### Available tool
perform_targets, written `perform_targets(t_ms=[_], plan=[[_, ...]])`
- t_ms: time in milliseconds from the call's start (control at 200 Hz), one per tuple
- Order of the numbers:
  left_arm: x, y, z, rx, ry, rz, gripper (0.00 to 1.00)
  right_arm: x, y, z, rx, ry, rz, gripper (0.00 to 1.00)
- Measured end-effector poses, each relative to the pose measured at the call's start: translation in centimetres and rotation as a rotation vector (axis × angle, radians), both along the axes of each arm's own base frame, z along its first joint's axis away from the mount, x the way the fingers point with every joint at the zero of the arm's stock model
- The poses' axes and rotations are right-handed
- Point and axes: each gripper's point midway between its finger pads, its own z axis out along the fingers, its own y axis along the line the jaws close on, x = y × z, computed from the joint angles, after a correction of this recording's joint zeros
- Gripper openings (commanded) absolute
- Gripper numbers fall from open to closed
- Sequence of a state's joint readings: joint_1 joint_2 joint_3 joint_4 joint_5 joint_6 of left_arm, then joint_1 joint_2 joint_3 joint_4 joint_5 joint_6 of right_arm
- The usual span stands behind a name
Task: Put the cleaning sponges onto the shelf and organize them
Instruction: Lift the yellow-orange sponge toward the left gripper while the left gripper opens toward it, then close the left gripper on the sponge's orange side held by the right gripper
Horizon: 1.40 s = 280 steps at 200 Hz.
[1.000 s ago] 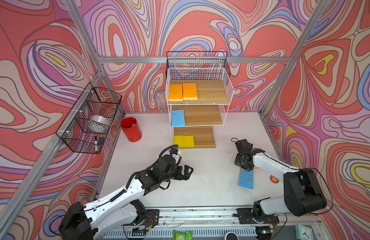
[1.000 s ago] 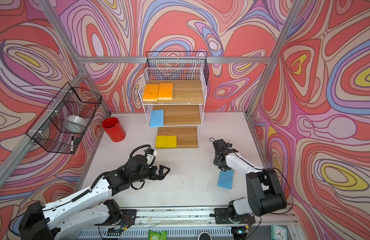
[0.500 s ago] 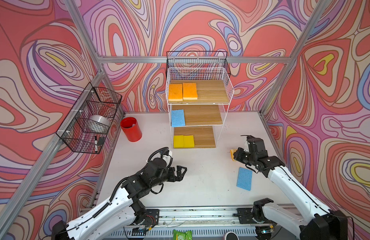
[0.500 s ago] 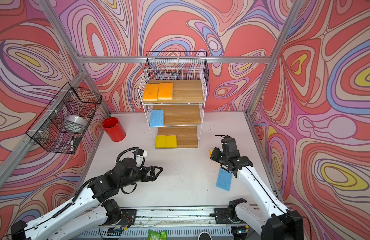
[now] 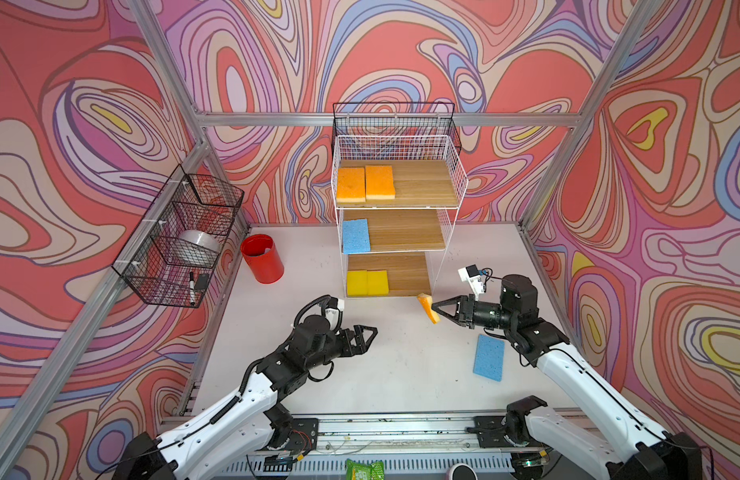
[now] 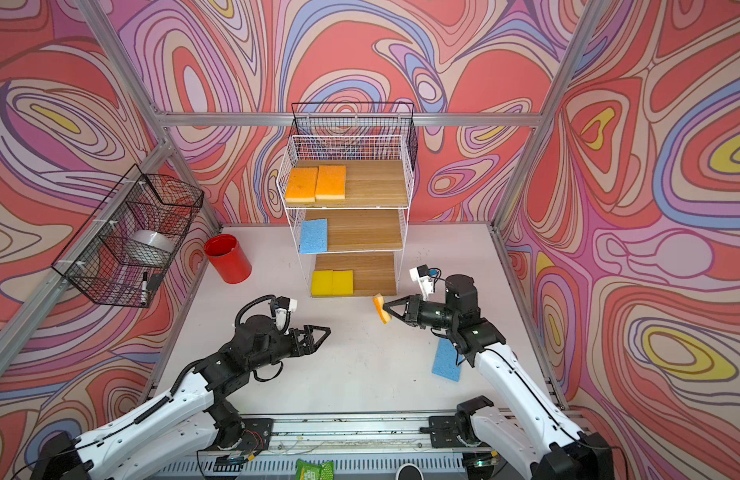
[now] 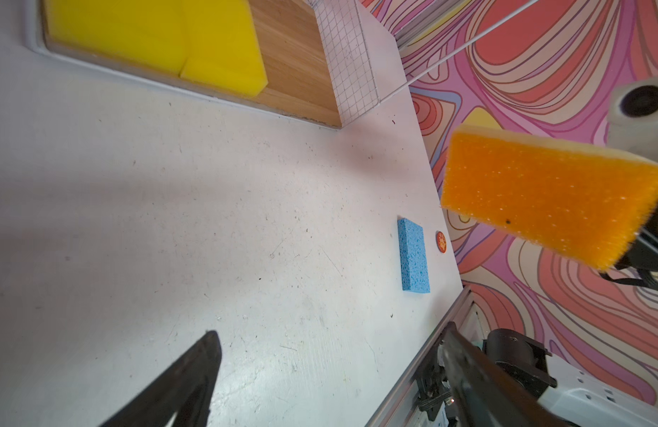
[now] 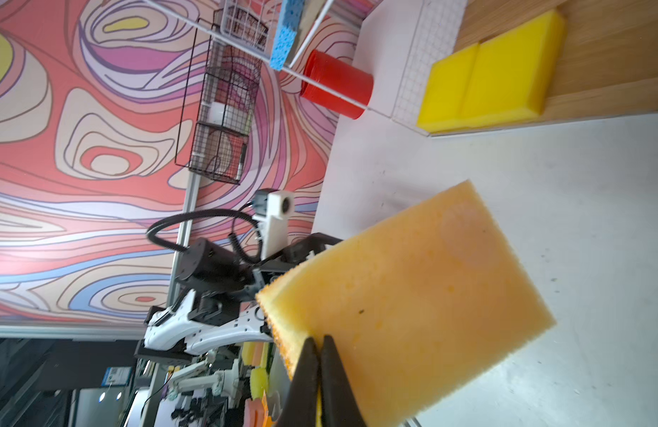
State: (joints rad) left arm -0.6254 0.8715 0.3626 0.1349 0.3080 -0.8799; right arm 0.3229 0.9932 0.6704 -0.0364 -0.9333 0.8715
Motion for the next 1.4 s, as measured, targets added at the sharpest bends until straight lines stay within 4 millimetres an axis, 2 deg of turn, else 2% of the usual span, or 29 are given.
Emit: perform_targets(t_ms=[75, 210, 456, 561, 686, 776, 856, 1137, 1232, 1402], plan=[[1.1, -0.1, 0.0, -0.050, 0.010, 0.010, 0.96, -0.5, 1.6, -0.1, 0.010, 0.007, 0.063, 0.00], [2.7, -0.6, 2.1, -0.138, -0.037, 0.003, 1.00, -1.0, 3.8, 0.1, 0.027, -0.001, 0.139, 0.00], [4.2, -1.6, 6.3, -0.312, -0.131, 0.020, 1.00, -0.5, 4.8, 1.8, 0.064, -0.130, 0.140, 0.00], [4.7, -2.0, 6.2, -0.388, -0.099, 0.035, 1.00, -0.7, 5.6, 1.7, 0.080, -0.193, 0.140, 0.00], [5.4, -2.6, 5.4, -0.470, -0.027, 0.051, 1.00, -0.8, 7.3, 0.3, 0.092, -0.226, 0.150, 0.00], [5.5, -2.6, 5.4, -0.526, 0.008, 0.063, 1.00, -0.6, 8.1, -0.5, 0.099, -0.244, 0.147, 0.00], [5.5, -2.5, 6.0, -0.570, 0.022, 0.070, 1.00, -0.4, 8.5, -0.3, 0.118, -0.283, 0.139, 0.00], [4.0, -0.7, 10.9, -0.687, -0.029, 0.118, 1.00, 0.4, 8.5, 2.2, 0.178, -0.451, 0.090, 0.00], [3.9, -0.6, 10.8, -0.694, -0.006, 0.133, 1.00, 0.5, 8.5, 2.3, 0.188, -0.477, 0.083, 0.00], [4.0, -0.4, 8.9, -0.690, 0.072, 0.176, 1.00, 0.8, 8.8, 2.1, 0.204, -0.498, 0.081, 0.00]])
